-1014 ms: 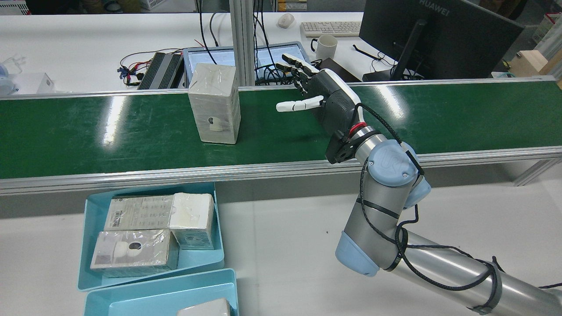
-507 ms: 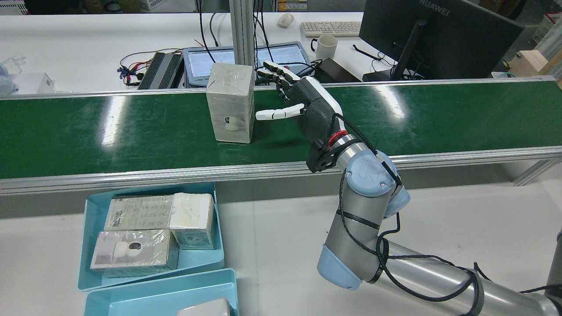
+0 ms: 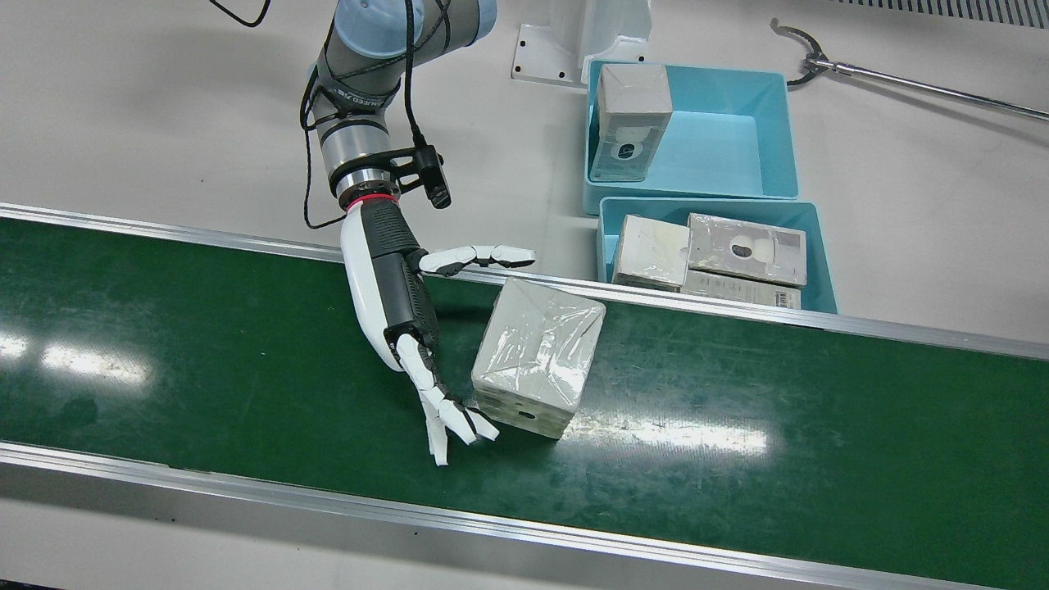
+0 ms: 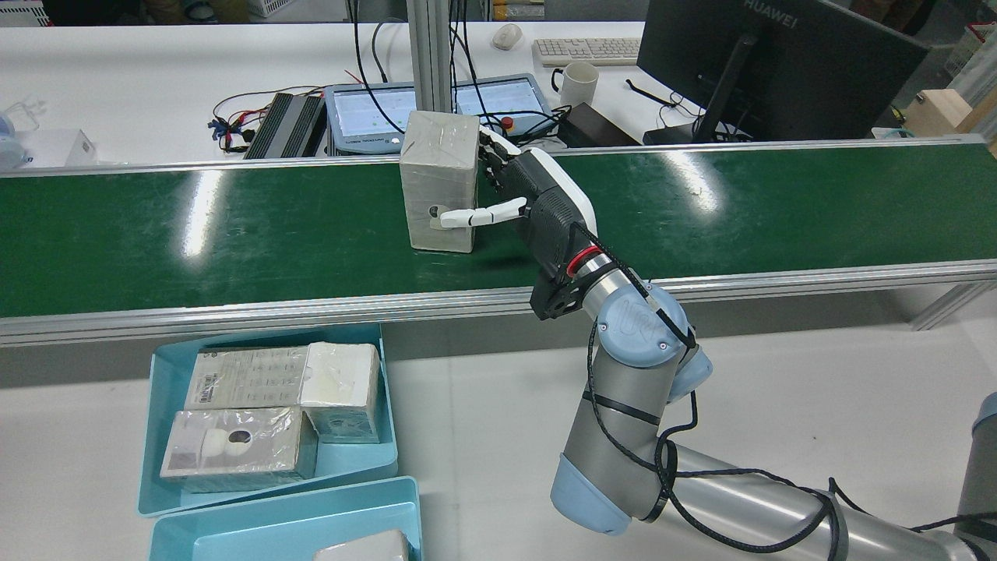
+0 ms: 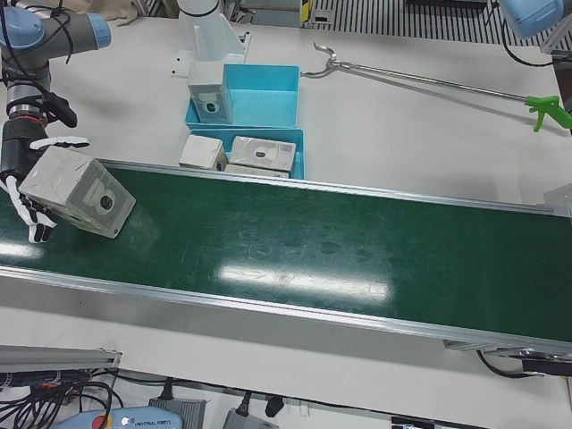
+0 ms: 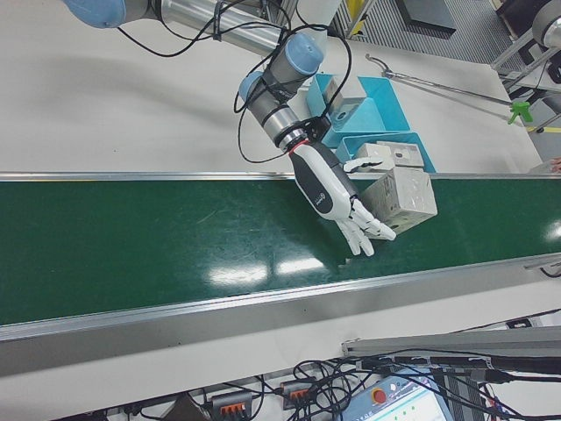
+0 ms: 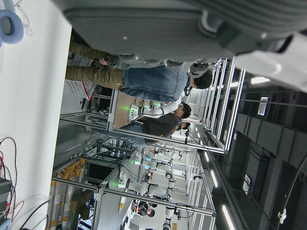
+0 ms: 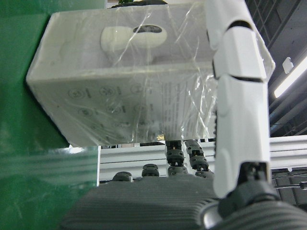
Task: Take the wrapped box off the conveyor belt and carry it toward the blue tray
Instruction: 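Close the right hand fingers around the wrapped white box, then lift the box off the belt and carry it over the blue tray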
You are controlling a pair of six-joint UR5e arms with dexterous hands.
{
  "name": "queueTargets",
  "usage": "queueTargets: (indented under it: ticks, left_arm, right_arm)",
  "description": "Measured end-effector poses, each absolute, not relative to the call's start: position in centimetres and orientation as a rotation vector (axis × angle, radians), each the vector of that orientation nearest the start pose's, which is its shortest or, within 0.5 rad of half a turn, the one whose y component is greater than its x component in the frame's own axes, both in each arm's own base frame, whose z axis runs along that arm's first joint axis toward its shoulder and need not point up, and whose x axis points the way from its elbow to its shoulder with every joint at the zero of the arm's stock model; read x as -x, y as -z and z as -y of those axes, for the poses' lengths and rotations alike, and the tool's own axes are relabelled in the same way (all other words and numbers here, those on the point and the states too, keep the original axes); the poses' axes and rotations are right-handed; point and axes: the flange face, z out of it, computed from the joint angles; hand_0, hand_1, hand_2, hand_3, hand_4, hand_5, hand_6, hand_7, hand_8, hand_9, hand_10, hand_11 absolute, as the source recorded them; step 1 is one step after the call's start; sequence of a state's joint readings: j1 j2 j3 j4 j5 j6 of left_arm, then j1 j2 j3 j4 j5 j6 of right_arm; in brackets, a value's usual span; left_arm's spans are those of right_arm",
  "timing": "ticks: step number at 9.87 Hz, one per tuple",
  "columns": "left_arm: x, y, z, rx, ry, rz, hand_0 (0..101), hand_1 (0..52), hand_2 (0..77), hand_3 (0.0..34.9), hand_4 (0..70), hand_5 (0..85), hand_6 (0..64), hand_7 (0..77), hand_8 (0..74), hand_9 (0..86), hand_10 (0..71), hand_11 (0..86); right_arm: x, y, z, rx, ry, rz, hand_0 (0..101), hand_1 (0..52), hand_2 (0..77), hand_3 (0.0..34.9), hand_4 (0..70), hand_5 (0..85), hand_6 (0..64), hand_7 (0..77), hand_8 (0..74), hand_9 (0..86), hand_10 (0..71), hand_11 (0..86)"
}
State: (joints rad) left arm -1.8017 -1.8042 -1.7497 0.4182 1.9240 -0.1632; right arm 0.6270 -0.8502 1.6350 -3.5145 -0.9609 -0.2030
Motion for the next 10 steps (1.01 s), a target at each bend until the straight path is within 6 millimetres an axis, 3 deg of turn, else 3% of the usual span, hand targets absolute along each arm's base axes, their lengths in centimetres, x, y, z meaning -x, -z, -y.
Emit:
queueTargets:
  ticks: [4, 5, 6, 7, 8, 9, 10]
  left_arm:
    - [22.2, -51.9, 51.3, 0.321, 2.249, -2.214, 0, 0.0, 1.1, 0.0, 0.5, 1.1, 0.0, 0.5, 0.5, 0.0, 0.5, 0.5]
    - [22.2, -51.9, 51.3, 0.321, 2.249, -2.214, 0, 0.0, 1.1, 0.0, 0.5, 1.1, 0.0, 0.5, 0.5, 0.0, 0.5, 0.0]
    - [22.2, -51.9, 51.3, 0.321, 2.249, -2.214, 0, 0.0, 0.5, 0.0, 0.5, 1.1, 0.5, 0.5, 0.5, 0.0, 0.0, 0.5]
    - [22.2, -51.9, 51.3, 0.321, 2.249, -2.214, 0, 0.0, 0.5, 0.0, 0.0, 1.1, 0.5, 0.5, 0.5, 0.5, 0.0, 0.5]
    - [22.2, -51.9, 51.3, 0.321, 2.249, -2.214, 0, 0.0, 1.1, 0.0, 0.0, 1.1, 0.5, 0.5, 0.5, 0.0, 0.5, 0.0]
    - [22.2, -51.9, 51.3, 0.321, 2.249, -2.214, 0, 0.0, 1.1, 0.0, 0.0, 1.1, 0.5, 0.5, 0.5, 0.0, 0.5, 0.0]
    - [22.2, -51.9, 51.3, 0.321, 2.249, -2.214, 0, 0.0, 1.1, 0.0, 0.5, 1.1, 0.0, 0.5, 0.5, 0.5, 0.5, 0.0]
  right_arm:
    - [43.9, -26.2, 55.5, -0.415, 1.917, -2.640, 51, 19.6, 16.4, 5.4, 6.5, 10.9, 3.8, 15.8, 0.0, 3.3, 0.0, 1.1]
    - [43.9, -26.3, 55.5, -0.398, 1.932, -2.634, 61, 25.1, 27.3, 0.5, 19.1, 33.3, 16.4, 33.8, 18.0, 25.1, 11.4, 0.5]
    - [43.6, -26.5, 55.5, -0.382, 1.948, -2.627, 60, 20.7, 30.0, 0.0, 22.9, 35.5, 16.4, 33.8, 18.0, 25.1, 11.4, 0.5]
    - [43.3, -26.5, 55.6, -0.371, 1.955, -2.624, 60, 20.7, 30.0, 0.0, 22.9, 35.5, 16.4, 33.8, 18.0, 25.1, 11.4, 0.5]
    - [42.5, -26.0, 55.7, -0.359, 1.949, -2.620, 54, 10.9, 33.8, 0.4, 28.4, 38.2, 26.2, 38.7, 33.3, 37.6, 22.9, 4.9]
    - [41.1, -25.0, 55.7, -0.342, 1.934, -2.621, 54, 8.2, 33.8, 0.4, 30.0, 39.3, 26.2, 38.7, 36.5, 40.4, 40.4, 24.0]
    - [39.6, -23.5, 55.3, -0.325, 1.914, -2.628, 53, 8.2, 33.8, 0.9, 30.0, 39.3, 28.4, 40.9, 36.5, 40.4, 40.4, 24.0]
